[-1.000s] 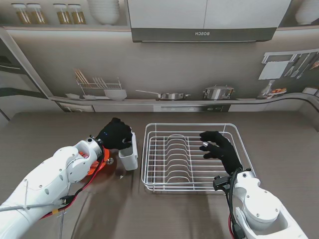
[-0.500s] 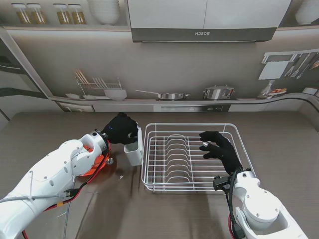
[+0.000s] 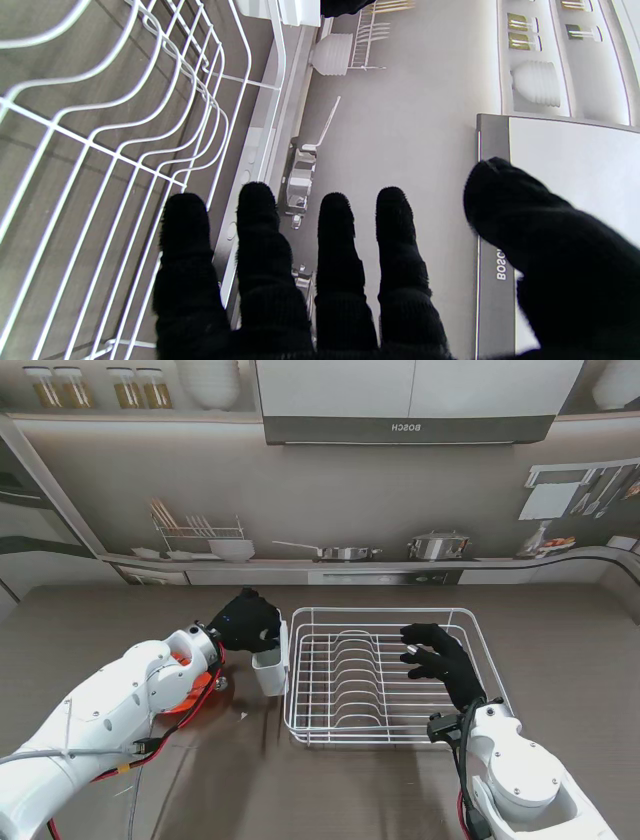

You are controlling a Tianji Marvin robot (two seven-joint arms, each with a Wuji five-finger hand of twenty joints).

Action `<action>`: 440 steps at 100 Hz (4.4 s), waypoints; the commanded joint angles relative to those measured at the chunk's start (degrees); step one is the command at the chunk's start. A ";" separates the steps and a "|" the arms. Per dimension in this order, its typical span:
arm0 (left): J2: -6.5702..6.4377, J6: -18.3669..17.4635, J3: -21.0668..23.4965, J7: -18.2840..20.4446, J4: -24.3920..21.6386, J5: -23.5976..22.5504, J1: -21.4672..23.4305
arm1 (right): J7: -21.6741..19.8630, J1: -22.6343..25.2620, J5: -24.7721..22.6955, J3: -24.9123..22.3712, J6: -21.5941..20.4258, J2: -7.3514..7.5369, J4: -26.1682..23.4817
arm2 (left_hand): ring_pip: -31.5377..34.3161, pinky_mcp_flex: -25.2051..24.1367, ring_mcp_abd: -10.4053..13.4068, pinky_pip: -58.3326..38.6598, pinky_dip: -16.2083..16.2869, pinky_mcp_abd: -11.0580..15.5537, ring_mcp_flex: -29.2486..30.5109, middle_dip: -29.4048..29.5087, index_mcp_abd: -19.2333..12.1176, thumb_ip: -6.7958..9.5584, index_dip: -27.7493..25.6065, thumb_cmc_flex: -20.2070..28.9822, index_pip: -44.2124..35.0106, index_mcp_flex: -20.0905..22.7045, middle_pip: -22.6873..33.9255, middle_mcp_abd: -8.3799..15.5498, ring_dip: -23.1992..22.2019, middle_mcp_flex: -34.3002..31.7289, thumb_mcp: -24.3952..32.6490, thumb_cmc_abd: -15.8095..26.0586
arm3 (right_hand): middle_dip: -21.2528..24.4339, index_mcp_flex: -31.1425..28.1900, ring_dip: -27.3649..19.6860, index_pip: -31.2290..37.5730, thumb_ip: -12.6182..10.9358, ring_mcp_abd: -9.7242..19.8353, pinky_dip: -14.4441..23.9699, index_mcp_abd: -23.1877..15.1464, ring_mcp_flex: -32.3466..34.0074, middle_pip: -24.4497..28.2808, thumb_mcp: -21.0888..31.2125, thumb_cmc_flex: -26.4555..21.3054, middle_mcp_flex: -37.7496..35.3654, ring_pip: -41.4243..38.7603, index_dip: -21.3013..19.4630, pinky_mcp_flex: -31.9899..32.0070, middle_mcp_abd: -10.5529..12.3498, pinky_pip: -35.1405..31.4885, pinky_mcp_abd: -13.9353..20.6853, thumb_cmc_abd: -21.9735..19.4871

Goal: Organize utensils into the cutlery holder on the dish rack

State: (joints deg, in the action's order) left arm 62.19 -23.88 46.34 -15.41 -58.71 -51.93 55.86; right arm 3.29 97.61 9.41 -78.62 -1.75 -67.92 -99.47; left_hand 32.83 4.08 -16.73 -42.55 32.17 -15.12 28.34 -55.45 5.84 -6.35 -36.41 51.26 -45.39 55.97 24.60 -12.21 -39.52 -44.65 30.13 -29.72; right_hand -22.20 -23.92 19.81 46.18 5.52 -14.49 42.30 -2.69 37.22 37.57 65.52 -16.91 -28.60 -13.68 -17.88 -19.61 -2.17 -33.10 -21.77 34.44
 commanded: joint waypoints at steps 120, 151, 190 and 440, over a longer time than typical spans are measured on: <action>-0.40 1.49 0.87 3.69 -2.95 -1.33 2.16 | -0.77 -0.29 0.11 0.47 -0.26 -0.30 0.79 | -1.63 -1.61 -0.91 -0.80 -1.13 0.68 -0.26 10.54 -0.32 -0.52 6.48 -0.36 8.08 -2.78 -3.16 -0.88 1.02 0.67 -2.93 1.43 | 0.14 -0.11 0.22 -0.41 0.21 0.49 1.17 0.03 1.33 -0.36 -0.66 1.33 -0.98 0.15 0.76 -0.19 0.04 0.86 -0.67 -1.13; -0.84 1.76 3.42 4.61 -5.44 -2.52 4.04 | -0.87 -0.35 0.16 0.52 -0.30 -0.29 0.89 | -2.10 -1.99 -0.99 0.04 -1.00 0.39 -0.73 11.08 1.85 -0.53 4.95 -4.99 16.59 -2.54 -3.67 -1.21 1.10 1.10 -2.50 3.62 | 0.15 -0.21 0.24 -0.40 0.21 0.51 1.18 0.08 1.39 -0.35 -0.65 1.29 -1.08 0.10 0.76 -0.27 -0.06 0.82 -0.64 -1.08; -1.66 1.65 6.79 6.56 -8.93 -4.87 6.31 | -1.06 -0.40 0.26 0.61 -0.23 -0.26 0.96 | -2.72 -2.00 -1.03 0.47 -0.83 0.29 -0.67 11.77 3.08 0.20 5.05 -8.10 21.30 -2.30 -4.48 -1.41 1.43 1.07 -1.56 5.06 | 0.14 -0.21 0.25 -0.36 0.21 0.46 1.16 0.09 1.45 -0.32 -0.65 1.29 -1.11 0.07 0.74 -0.28 -0.01 0.83 -0.68 -1.13; -4.32 4.52 18.87 23.86 -4.11 -0.81 8.87 | -1.21 -0.66 0.49 0.93 0.80 -0.31 1.30 | -14.42 -4.44 -0.25 11.83 -1.00 1.09 -7.47 29.24 10.89 2.77 22.24 -7.35 40.50 -23.06 -16.88 -4.90 8.05 9.63 -2.62 10.70 | 0.13 0.41 0.26 -0.30 0.22 0.35 1.11 0.07 1.55 -0.23 -0.61 1.28 -1.55 0.13 0.76 -0.28 -0.12 0.81 -0.65 -1.36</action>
State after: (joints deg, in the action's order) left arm 57.60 -19.46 65.46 7.23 -63.49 -52.81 65.16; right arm 2.82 96.79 9.83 -77.82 -1.03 -67.97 -98.20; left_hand 19.58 1.12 -16.82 -32.39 31.17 -15.09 22.13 -26.96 16.44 -5.47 -14.72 42.39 -6.19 34.96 8.23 -15.85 -32.11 -36.18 28.19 -20.73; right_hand -22.20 -23.91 19.81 46.18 5.52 -14.52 42.30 -2.26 37.23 37.57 65.52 -16.90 -29.27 -13.67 -17.87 -19.61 -2.24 -33.06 -21.79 33.82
